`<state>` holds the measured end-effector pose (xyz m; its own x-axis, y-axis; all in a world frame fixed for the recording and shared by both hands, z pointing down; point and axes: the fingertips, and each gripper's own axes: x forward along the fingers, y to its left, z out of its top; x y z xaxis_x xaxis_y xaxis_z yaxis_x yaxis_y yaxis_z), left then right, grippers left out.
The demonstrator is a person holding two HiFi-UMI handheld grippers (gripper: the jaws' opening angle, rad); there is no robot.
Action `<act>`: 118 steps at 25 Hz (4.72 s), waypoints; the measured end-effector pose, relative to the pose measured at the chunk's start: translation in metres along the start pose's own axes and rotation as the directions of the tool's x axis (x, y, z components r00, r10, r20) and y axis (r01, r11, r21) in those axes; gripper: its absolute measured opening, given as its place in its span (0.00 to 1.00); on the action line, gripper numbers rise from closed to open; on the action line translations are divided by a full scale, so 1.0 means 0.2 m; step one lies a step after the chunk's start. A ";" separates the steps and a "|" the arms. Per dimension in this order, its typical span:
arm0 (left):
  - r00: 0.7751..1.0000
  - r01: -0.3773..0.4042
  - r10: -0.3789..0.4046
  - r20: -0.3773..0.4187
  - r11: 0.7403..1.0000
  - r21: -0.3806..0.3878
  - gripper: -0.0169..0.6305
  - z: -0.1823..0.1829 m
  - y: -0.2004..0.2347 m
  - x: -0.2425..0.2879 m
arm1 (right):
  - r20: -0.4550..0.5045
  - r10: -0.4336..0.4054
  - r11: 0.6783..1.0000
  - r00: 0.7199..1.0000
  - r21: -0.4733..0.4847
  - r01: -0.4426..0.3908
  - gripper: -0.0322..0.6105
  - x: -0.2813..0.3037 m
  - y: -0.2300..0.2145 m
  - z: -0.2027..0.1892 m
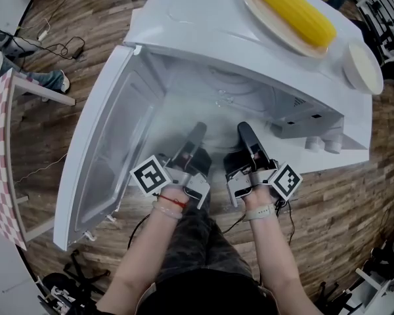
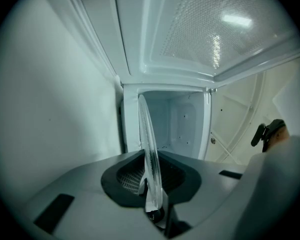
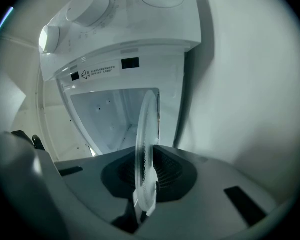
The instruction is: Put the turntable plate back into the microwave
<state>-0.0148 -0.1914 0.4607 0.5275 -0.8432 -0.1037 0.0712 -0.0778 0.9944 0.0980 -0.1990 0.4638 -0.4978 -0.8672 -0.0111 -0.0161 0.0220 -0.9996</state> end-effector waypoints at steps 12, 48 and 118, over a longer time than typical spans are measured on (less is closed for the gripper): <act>0.999 0.025 -0.026 -0.028 0.998 -0.062 0.09 -0.07 -0.02 -0.01 | 0.039 -0.026 1.000 0.999 0.003 0.026 0.11 0.04 0.00 0.08; 1.000 -0.021 0.017 -0.026 0.990 -0.140 0.09 -0.09 0.06 0.11 | -0.149 -0.094 0.992 0.984 -0.103 0.079 0.17 0.01 -0.02 -0.11; 0.987 -0.032 0.034 -0.155 0.999 0.015 0.09 -0.18 0.03 0.10 | -0.148 -0.118 0.973 0.982 -0.213 0.085 0.13 0.02 0.01 -0.06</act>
<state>0.0275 -0.1890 0.4641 0.6548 -0.7525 -0.0711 0.0412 -0.0585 0.9974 0.0857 -0.1973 0.4630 -0.6152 -0.7806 0.1107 -0.2429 0.0541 -0.9685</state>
